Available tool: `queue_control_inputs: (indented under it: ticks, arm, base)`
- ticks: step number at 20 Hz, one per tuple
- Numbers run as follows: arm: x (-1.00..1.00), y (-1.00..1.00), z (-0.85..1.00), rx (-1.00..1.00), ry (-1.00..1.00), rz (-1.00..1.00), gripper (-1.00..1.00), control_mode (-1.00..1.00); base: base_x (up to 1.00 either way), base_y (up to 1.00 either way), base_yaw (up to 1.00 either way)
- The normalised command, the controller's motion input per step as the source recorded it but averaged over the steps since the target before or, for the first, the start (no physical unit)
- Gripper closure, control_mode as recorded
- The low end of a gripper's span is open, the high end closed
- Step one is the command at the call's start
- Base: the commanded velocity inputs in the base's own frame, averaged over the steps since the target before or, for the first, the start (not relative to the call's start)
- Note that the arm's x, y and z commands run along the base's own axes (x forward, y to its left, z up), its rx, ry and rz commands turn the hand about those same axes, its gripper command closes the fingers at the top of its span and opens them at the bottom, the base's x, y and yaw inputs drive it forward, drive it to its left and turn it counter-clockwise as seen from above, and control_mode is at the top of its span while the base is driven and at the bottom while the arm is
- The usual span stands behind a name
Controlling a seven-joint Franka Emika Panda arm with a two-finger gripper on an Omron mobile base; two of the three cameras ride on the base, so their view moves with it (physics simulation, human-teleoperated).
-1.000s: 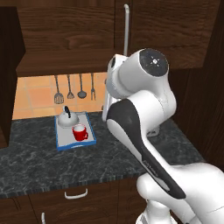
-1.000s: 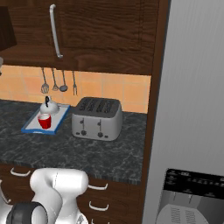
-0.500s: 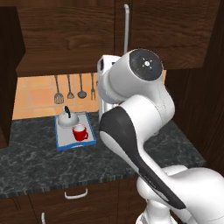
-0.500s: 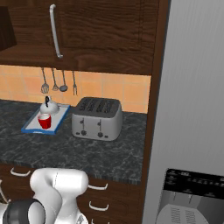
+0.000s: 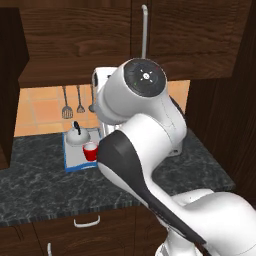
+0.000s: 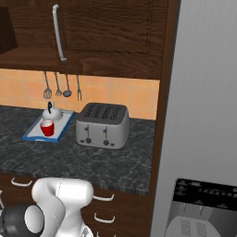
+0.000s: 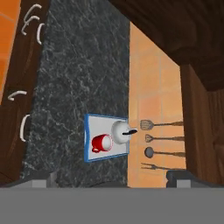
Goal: Pick the kettle from the counter and place it on the tray. Then pick the mug from the cabinet and place it on the tray. Then close the cabinet doors.
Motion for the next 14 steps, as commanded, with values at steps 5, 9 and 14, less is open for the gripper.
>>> queue_control_inputs:
  ticks: [5, 9, 14]
  arm:
    - [-0.14, 0.28, 0.00, -0.03, -0.02, 0.11, -1.00, -1.00]
    - [-0.29, 0.29, 0.02, 0.00, -0.11, 0.28, -1.00, -1.00]
    - [-0.42, 0.44, 0.02, 0.00, -0.03, 0.21, -1.00, -1.00]
  base:
    - [0.00, 0.00, 0.00]
    - [0.00, 0.00, 0.00]
    - [0.00, 0.00, 0.00]
